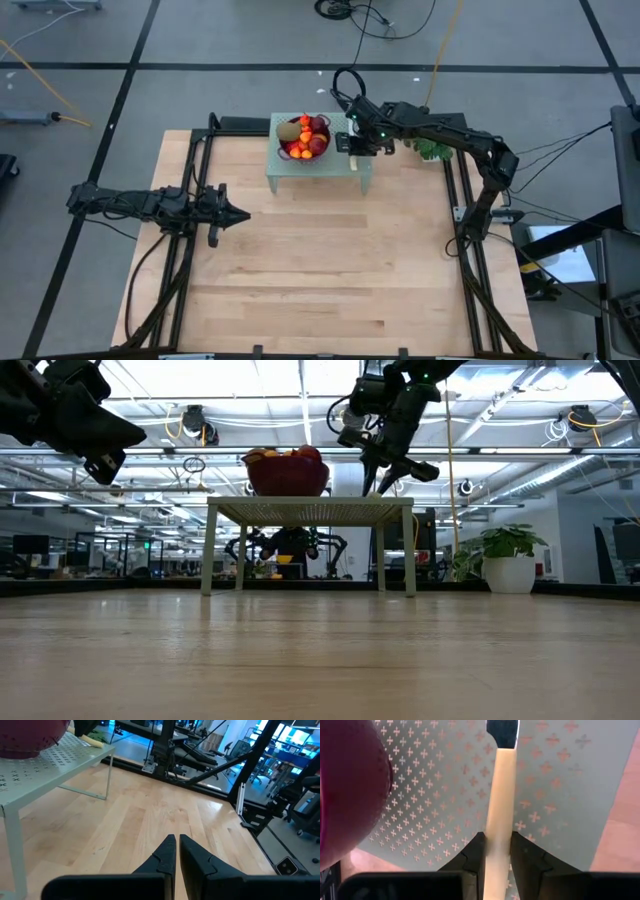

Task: Pick & Place Fruit
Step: Put the yellow knife on the shelf

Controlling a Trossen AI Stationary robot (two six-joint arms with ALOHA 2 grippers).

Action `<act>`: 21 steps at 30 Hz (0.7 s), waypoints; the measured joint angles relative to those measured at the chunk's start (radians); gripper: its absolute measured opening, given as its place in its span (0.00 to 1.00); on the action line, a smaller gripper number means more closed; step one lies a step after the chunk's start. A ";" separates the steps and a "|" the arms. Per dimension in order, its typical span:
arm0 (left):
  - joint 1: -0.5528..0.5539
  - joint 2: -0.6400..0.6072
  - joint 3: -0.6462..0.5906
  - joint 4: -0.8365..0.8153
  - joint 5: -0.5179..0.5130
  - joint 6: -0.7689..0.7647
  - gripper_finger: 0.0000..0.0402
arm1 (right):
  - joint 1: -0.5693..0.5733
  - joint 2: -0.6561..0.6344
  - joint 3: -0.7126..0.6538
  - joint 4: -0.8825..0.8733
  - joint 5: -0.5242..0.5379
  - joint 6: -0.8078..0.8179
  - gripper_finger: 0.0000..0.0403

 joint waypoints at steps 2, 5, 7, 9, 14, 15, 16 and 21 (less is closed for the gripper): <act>0.000 0.000 0.000 0.000 0.005 0.001 0.05 | 0.000 0.000 0.000 -0.001 0.000 0.000 0.15; 0.000 0.000 0.000 0.000 0.005 0.001 0.05 | 0.001 0.000 0.000 -0.001 -0.001 0.000 0.15; 0.000 0.000 0.000 0.000 0.005 0.001 0.05 | 0.000 0.000 0.000 -0.001 0.000 0.000 0.15; 0.000 0.000 0.000 0.000 0.005 0.001 0.05 | 0.000 0.000 0.000 -0.001 0.000 0.000 0.15; 0.000 0.000 0.000 0.000 0.005 -0.001 0.05 | 0.000 0.000 0.000 -0.003 -0.001 0.000 0.19; 0.000 0.000 0.000 0.000 0.005 -0.003 0.05 | 0.000 0.000 0.000 -0.006 -0.001 0.000 0.21; 0.000 0.000 0.000 0.000 0.005 -0.005 0.05 | 0.000 0.000 0.000 -0.010 -0.001 0.000 0.23; 0.000 0.000 0.000 0.000 0.005 -0.021 0.05 | 0.000 0.000 0.000 -0.034 0.002 0.000 0.27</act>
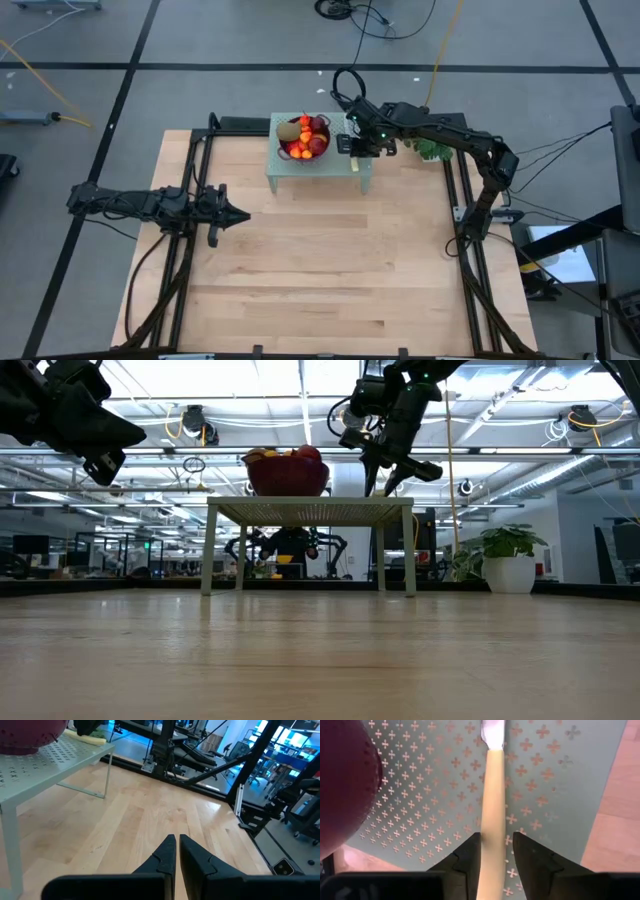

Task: Pick & Place Fruit
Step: Put the yellow knife on the shelf

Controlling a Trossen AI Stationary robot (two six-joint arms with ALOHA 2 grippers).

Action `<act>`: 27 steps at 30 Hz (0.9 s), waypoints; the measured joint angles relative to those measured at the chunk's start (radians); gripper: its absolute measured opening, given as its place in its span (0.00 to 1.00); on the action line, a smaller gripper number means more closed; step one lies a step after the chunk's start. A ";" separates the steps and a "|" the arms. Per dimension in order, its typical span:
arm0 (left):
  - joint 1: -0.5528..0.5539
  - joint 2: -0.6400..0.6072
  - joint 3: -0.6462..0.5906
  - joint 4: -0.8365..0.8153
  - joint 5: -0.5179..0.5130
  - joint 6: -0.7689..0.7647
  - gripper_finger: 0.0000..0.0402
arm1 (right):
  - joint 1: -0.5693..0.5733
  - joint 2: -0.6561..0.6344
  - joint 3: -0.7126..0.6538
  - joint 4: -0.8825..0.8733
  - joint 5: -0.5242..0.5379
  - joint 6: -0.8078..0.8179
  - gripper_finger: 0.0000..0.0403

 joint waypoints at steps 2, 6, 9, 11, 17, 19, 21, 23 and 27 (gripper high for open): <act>0.000 0.000 0.000 0.000 0.000 -0.002 0.05 | 0.000 0.000 0.000 0.004 0.001 0.000 0.27; 0.000 0.000 0.000 0.000 0.001 -0.005 0.05 | 0.000 0.000 0.000 0.010 0.004 0.000 0.25; 0.000 0.000 0.000 0.000 0.001 -0.013 0.05 | 0.000 0.000 0.000 0.010 0.002 0.005 0.23; 0.000 0.000 0.000 0.000 0.001 -0.014 0.05 | 0.000 0.000 0.000 0.010 -0.001 0.008 0.22; 0.000 0.000 0.000 0.000 0.002 -0.015 0.05 | 0.009 0.000 0.000 0.011 -0.002 0.008 0.19; 0.000 0.000 0.000 0.000 0.002 -0.018 0.05 | 0.010 0.000 0.000 0.012 -0.004 0.008 0.18; 0.000 0.000 0.000 0.000 0.002 -0.018 0.05 | 0.009 0.000 0.000 0.013 -0.005 0.008 0.17; 0.000 0.000 0.000 0.000 0.003 -0.030 0.05 | 0.010 0.000 0.000 0.020 -0.005 0.008 0.17; 0.000 0.000 0.000 0.000 0.004 -0.037 0.05 | 0.010 0.000 0.000 0.061 -0.005 0.008 0.16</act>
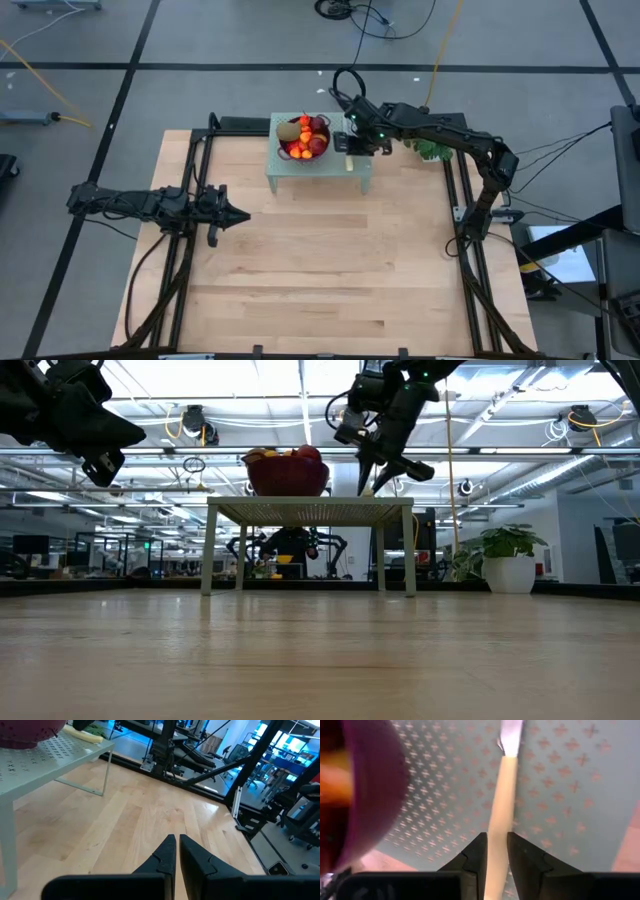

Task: Pick & Place Fruit
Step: Put the yellow knife on the shelf, then return to Home Position

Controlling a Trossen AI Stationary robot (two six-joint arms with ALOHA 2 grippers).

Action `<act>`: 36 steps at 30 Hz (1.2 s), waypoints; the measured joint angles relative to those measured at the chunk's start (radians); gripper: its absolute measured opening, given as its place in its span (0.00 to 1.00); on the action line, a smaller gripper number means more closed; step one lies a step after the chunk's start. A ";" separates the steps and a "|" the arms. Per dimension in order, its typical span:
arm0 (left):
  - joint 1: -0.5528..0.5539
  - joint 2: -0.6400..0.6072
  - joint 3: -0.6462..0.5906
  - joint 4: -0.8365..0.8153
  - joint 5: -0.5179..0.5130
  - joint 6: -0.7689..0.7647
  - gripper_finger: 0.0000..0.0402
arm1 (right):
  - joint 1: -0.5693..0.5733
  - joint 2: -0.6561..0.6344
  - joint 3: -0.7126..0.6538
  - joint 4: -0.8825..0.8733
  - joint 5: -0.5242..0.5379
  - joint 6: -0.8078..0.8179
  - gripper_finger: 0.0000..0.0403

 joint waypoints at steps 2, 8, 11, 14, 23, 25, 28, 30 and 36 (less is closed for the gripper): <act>0.000 0.000 0.000 0.000 0.000 0.000 0.05 | 0.000 0.000 0.000 0.023 0.000 0.003 0.16; 0.000 0.000 0.000 0.000 0.000 0.000 0.05 | 0.000 0.000 0.000 0.025 0.000 0.002 0.15; 0.000 0.000 0.000 0.000 0.000 0.000 0.05 | 0.000 0.000 0.000 0.026 0.004 -0.006 0.14; 0.000 0.000 0.000 0.000 0.000 0.000 0.05 | 0.000 -0.002 0.000 0.043 0.005 -0.016 0.12; 0.000 0.000 0.000 0.004 0.005 0.000 0.05 | 0.020 -0.114 0.000 0.003 0.120 -0.149 0.02; 0.000 0.000 0.000 0.011 0.005 0.001 0.05 | 0.034 -0.154 0.000 -0.015 0.171 -0.194 0.01; 0.000 0.000 0.000 0.024 0.005 0.014 0.05 | 0.053 -0.214 0.000 -0.029 0.233 -0.240 0.01; 0.000 -0.001 0.000 0.029 0.005 0.015 0.05 | 0.073 -0.249 0.000 -0.032 0.278 -0.289 0.00; 0.000 -0.001 0.000 0.029 -0.003 0.023 0.05 | 0.145 -0.356 0.000 -0.034 0.413 -0.472 0.00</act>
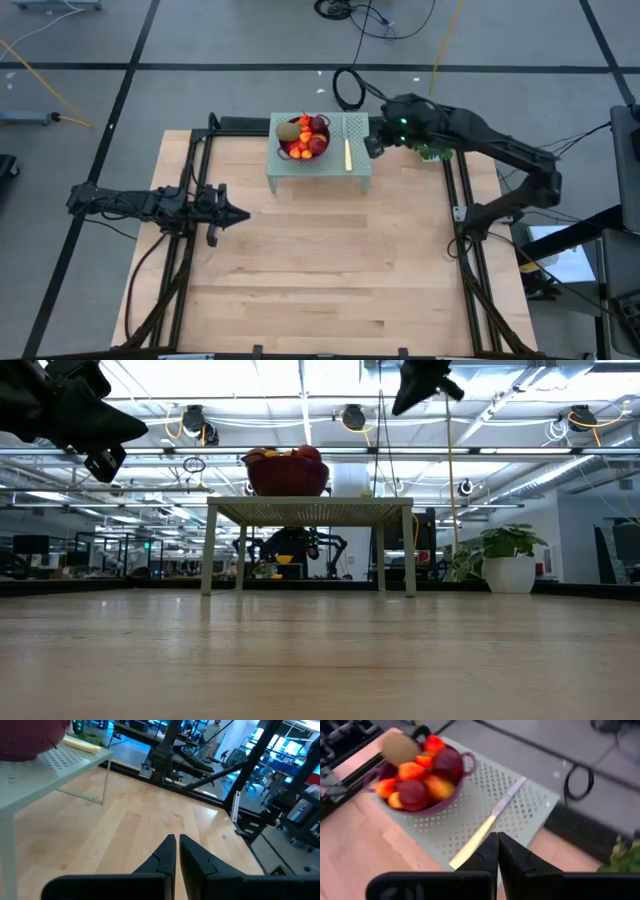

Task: Pick & Place Fruit
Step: Return to Home Position

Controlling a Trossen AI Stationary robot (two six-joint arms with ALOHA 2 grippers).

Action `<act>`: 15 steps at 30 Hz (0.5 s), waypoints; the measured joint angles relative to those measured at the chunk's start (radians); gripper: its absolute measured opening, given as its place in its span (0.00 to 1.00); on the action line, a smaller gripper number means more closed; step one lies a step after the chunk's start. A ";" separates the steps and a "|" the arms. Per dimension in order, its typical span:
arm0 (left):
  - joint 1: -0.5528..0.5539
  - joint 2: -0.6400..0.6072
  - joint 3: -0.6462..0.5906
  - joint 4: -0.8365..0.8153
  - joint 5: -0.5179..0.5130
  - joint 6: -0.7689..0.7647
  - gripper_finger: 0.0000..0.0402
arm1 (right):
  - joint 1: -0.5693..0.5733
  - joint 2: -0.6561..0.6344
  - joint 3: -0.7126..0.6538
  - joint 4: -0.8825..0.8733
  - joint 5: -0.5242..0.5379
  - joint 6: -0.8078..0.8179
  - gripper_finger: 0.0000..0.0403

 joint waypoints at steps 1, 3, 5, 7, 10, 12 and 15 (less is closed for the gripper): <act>0.000 0.000 0.000 0.001 -0.006 0.005 0.05 | 0.015 -0.015 0.000 0.001 0.014 -0.035 0.00; 0.000 0.000 0.000 0.002 -0.030 0.008 0.05 | 0.044 -0.044 0.000 0.003 0.039 -0.097 0.00; 0.000 0.000 0.000 0.002 -0.057 0.010 0.05 | 0.073 -0.073 0.000 0.004 0.062 -0.141 0.00; 0.000 0.000 0.000 0.004 -0.073 0.017 0.05 | 0.101 -0.097 0.000 0.004 0.090 -0.166 0.00; 0.000 0.000 0.000 0.029 -0.084 0.036 0.05 | 0.138 -0.127 -0.001 0.004 0.125 -0.187 0.00; 0.000 0.000 0.000 0.048 -0.087 0.061 0.05 | 0.162 -0.150 -0.017 0.012 0.151 -0.194 0.00; 0.000 0.000 0.000 0.057 -0.096 0.087 0.05 | 0.197 -0.190 -0.083 0.048 0.171 -0.194 0.00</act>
